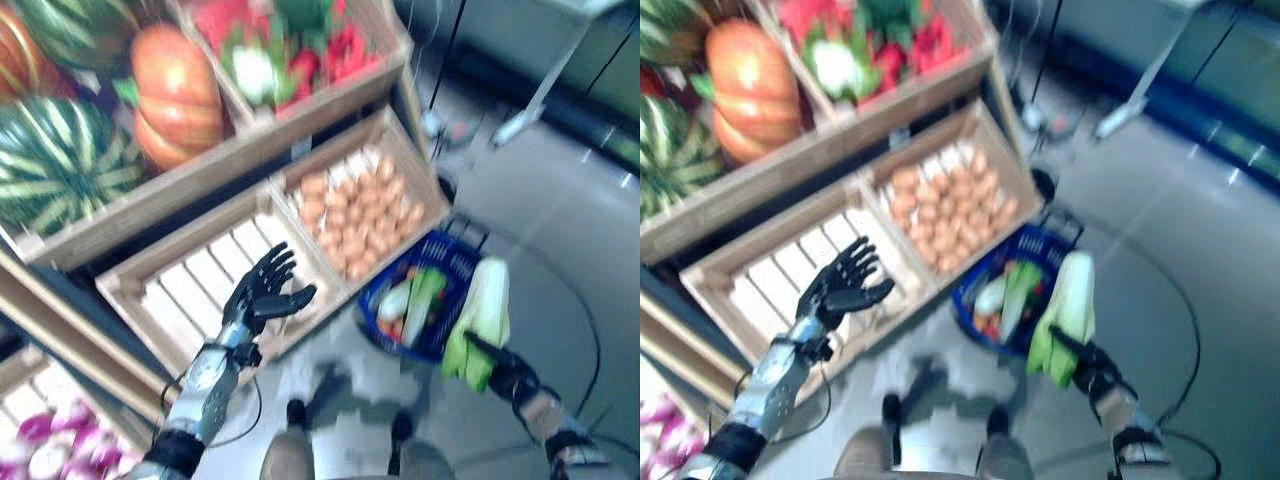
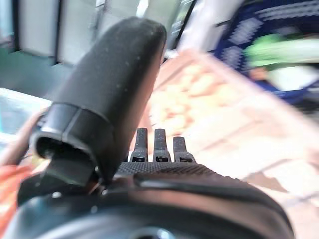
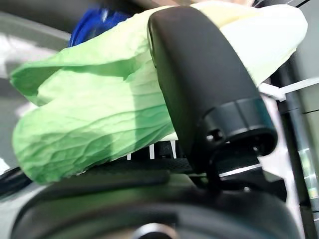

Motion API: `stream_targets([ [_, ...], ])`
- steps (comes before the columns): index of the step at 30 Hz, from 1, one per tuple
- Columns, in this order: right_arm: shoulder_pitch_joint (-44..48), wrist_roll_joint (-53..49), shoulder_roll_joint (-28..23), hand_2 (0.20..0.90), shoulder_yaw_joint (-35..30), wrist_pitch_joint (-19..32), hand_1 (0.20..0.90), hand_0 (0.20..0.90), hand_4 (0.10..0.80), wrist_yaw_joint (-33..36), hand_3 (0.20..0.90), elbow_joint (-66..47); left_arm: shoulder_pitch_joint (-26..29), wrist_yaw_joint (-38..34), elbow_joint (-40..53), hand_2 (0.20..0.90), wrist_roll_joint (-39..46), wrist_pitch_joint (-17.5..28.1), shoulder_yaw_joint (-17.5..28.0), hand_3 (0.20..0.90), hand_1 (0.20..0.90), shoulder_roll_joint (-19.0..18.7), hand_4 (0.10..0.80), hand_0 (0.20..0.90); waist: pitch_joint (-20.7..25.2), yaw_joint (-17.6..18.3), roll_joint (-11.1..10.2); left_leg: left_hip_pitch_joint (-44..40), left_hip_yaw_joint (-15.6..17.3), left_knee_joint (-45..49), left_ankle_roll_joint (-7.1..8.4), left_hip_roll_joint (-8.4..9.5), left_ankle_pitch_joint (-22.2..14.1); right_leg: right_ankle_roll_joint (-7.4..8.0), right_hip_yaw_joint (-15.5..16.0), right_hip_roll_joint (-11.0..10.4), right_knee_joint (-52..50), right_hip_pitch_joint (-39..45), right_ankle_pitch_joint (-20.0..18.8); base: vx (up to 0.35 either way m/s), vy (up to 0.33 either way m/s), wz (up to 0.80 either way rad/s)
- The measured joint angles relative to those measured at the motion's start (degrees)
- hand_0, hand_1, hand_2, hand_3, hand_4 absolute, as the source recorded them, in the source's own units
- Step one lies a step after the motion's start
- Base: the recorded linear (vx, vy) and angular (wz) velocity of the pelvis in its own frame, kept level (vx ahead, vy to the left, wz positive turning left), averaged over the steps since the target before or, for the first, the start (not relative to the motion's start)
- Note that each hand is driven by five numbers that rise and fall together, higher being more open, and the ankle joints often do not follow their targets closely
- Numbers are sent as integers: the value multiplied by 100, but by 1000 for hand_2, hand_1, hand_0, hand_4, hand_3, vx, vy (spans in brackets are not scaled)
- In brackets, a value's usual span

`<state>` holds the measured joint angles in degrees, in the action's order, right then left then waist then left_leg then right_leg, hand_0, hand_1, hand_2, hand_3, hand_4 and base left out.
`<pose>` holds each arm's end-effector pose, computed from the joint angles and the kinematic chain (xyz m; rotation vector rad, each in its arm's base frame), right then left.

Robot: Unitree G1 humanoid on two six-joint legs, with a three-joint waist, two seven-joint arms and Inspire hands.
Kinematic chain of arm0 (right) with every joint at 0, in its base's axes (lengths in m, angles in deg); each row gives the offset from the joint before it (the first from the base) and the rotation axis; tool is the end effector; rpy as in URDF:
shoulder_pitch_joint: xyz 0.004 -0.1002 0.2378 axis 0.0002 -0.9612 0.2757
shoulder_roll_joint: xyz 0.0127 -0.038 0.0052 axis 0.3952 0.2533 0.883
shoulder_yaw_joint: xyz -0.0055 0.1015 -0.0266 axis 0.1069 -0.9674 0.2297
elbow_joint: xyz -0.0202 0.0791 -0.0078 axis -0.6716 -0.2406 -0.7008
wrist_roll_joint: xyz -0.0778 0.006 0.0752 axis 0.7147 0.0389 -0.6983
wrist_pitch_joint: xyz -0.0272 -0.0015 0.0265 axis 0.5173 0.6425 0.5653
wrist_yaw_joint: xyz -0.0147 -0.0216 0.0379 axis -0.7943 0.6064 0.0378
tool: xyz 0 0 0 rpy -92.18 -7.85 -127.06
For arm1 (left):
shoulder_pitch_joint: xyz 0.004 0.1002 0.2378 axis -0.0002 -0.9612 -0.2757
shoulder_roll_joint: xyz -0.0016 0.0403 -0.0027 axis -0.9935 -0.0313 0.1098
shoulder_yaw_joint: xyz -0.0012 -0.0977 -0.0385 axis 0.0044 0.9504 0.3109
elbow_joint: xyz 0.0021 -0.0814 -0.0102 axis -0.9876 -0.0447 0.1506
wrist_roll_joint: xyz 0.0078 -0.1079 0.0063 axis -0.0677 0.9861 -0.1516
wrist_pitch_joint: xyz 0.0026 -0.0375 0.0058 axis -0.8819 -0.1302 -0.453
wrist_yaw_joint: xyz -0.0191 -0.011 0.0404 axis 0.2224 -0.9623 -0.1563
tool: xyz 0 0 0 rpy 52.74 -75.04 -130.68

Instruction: Put vegetables into the basket

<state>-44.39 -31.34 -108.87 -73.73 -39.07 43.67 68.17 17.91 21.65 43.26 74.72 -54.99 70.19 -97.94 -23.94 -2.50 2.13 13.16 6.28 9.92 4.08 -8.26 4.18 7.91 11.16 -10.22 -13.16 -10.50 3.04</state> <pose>0.2324 -0.3012 -0.0149 0.6022 0.4830 -0.4667 0.2418 0.2001 0.0326 -0.1607 -0.0101 -0.2298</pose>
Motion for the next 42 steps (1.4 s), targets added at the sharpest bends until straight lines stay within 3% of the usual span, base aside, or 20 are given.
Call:
stream_targets([
  [2,370,-195,-31,300,-37,114,300,300,400,52,300,13,126,-90,9,900,-82,85,-47,900,900,1,800,900,-363,-10,23,319,-2,372,-61,55,-129,-12,-7,-174,-633,-438,204,-155,55,4],
  [6,712,-200,-184,300,-85,361,300,300,400,103,300,16,274,-305,25,900,-65,222,-67,900,900,-19,800,900,-513,-19,93,1175,-141,1245,-160,260,-351,14,-23,-498,-1602,-1278,498,-150,77,19],
  [9,991,-162,-413,300,-82,449,300,300,400,215,300,6,324,-475,88,900,-50,360,-89,900,900,-36,800,900,-598,-54,166,1989,-155,2408,-288,368,-794,31,-179,-836,-2739,-2038,908,-108,50,14],
  [13,1203,-150,-563,300,-71,451,300,300,400,263,300,-7,310,-580,104,900,69,447,-149,900,900,-80,800,900,-607,-134,184,2619,-146,3372,-328,367,-1138,-52,-337,-1011,-3688,-2649,1281,-47,10,8],
  [15,1353,-149,-644,305,-72,452,305,305,403,278,305,-6,306,-597,105,900,181,460,-171,900,900,-95,800,900,-607,-180,187,2919,-210,3776,-304,376,-1290,-7,-431,-1061,-4108,-2955,1439,24,-25,10],
  [17,1458,-145,-706,738,-28,452,738,738,692,292,738,-3,306,-600,105,900,266,470,-225,900,900,-134,800,900,-608,-170,192,3136,-277,4061,-293,382,-1341,-26,-452,-1104,-4424,-3144,1554,-63,-35,13],
  [18,1526,-142,-740,900,-25,452,900,900,800,310,900,-12,306,-596,108,900,268,475,-246,900,900,-142,800,900,-607,-178,193,3273,-310,4181,-275,372,-1373,-34,-457,-1109,-4575,-3279,1604,-20,-37,10],
  [28,1782,122,-1095,900,136,338,900,900,800,532,900,1,312,-589,169,900,480,487,-263,900,900,-168,800,900,-608,-167,199,3574,-438,4513,-215,343,-1402,-93,-458,-1102,-4975,-3567,1728,-5,-7,2],
  [42,1822,310,-1383,900,134,333,900,900,800,600,900,-7,258,-576,171,900,514,506,-260,900,900,-202,800,900,-608,-192,196,3001,-454,4120,-203,328,-1395,-96,-258,-1082,-4556,-2911,1729,-1,1,1],
])
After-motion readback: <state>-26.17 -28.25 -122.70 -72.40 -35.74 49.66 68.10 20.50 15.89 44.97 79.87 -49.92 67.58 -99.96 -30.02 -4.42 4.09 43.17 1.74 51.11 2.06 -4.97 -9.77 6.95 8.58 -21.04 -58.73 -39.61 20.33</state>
